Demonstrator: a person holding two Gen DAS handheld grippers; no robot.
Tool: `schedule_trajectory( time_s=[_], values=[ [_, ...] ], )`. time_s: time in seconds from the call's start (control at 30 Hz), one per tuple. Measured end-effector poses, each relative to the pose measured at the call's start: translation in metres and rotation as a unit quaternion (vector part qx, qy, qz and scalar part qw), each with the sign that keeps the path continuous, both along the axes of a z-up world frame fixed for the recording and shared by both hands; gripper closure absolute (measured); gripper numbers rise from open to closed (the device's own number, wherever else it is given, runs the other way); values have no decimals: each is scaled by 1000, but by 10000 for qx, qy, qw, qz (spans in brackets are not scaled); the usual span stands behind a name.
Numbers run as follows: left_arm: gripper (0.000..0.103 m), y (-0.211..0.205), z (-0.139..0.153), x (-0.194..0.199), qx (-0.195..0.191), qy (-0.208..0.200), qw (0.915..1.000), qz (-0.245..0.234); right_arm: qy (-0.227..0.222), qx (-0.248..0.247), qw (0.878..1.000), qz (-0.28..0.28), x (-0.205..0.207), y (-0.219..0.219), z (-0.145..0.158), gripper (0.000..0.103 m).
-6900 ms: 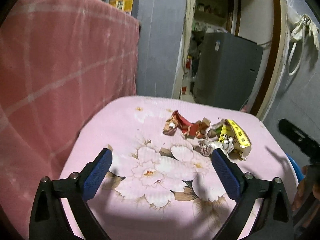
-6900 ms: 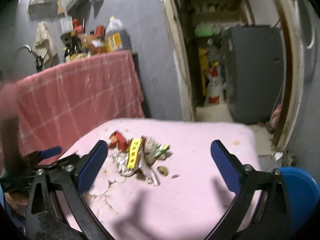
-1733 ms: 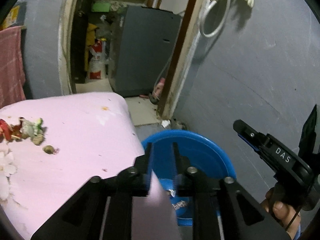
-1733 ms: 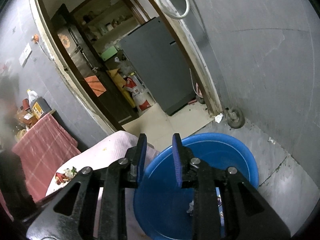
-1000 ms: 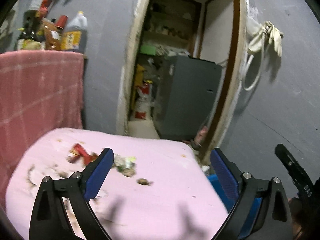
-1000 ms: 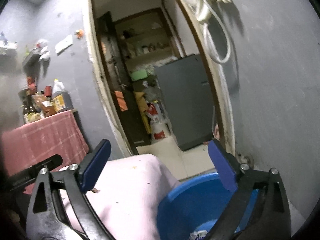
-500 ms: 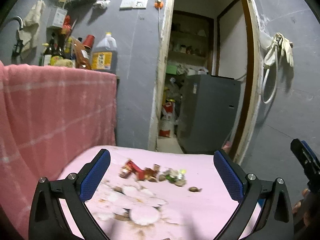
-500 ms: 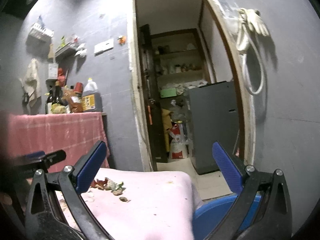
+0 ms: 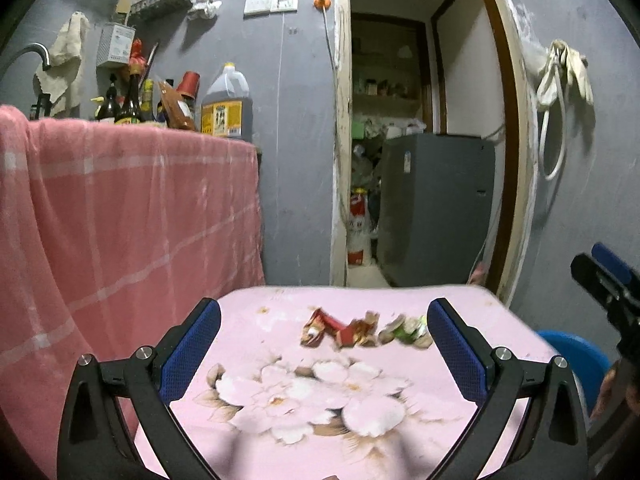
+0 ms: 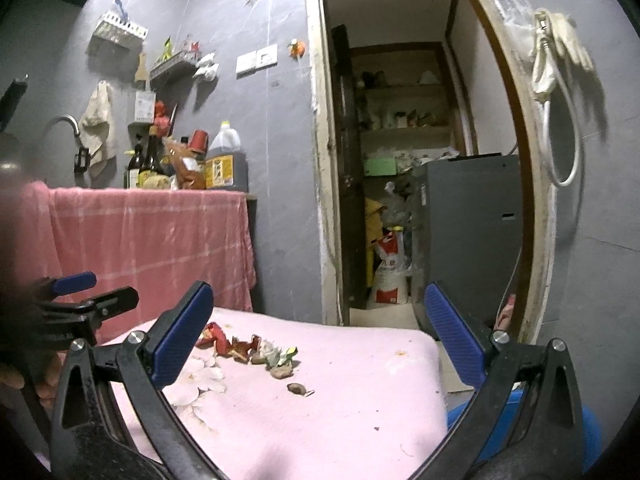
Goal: Collect trash
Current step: 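Grasp the red-and-gold wrapper with the left tool while the right tool grasps the brown nut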
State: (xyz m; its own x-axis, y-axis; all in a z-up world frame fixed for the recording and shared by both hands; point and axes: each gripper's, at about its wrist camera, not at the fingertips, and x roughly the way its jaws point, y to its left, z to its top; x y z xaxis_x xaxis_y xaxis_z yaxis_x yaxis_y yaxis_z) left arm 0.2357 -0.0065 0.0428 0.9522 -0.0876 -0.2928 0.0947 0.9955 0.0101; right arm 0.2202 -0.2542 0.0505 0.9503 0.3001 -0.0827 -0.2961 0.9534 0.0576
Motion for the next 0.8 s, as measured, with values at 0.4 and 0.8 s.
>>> schedule_trajectory(
  time_s=[0.4, 0.8],
  values=[
    [2, 16, -33, 50, 32, 1244, 9922, -17, 1261, 61, 9917, 241, 50, 2, -23, 0],
    [4, 19, -45, 89, 152, 1822, 9831, -2, 2332, -323, 9709, 432, 94, 27, -49, 10]
  ],
)
